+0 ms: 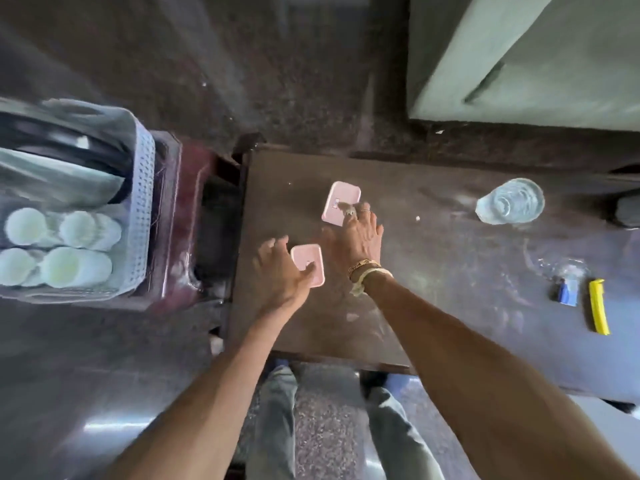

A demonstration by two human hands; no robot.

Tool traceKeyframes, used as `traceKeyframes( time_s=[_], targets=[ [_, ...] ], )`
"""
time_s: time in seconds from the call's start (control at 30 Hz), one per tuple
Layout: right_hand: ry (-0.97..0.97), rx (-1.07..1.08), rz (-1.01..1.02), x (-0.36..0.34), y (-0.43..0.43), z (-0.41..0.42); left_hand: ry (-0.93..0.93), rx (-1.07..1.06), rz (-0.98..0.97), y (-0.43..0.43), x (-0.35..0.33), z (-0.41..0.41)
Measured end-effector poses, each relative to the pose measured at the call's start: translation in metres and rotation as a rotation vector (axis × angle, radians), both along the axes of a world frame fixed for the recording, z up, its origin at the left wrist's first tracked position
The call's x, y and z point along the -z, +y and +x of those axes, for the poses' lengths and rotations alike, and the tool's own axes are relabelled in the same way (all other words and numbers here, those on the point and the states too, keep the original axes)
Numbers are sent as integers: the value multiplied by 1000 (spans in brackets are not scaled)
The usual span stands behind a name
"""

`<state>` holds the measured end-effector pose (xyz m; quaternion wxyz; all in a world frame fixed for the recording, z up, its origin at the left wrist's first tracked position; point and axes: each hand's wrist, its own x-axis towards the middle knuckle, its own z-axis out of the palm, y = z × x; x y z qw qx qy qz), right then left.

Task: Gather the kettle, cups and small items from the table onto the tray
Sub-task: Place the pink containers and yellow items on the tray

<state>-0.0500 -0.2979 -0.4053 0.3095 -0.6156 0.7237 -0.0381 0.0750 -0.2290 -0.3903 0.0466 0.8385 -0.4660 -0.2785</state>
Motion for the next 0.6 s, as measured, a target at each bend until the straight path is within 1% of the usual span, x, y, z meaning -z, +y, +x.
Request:
traceKeyframes(
  time_s=[0.2, 0.3, 0.4, 0.47, 0.6],
  targets=[
    [64, 32, -45, 17, -10, 16, 110, -24, 20, -4, 16, -2],
    [99, 79, -47, 23, -16, 15, 96, 1, 34, -9, 18, 0],
    [114, 145, -11, 29, -23, 15, 94, -21, 34, -11, 19, 2],
    [64, 210, 13, 31, -27, 15, 118, -39, -4, -15, 21, 2],
    [-97, 363, -25, 35, -30, 14, 259, -66, -62, -42, 24, -6]
  ],
)
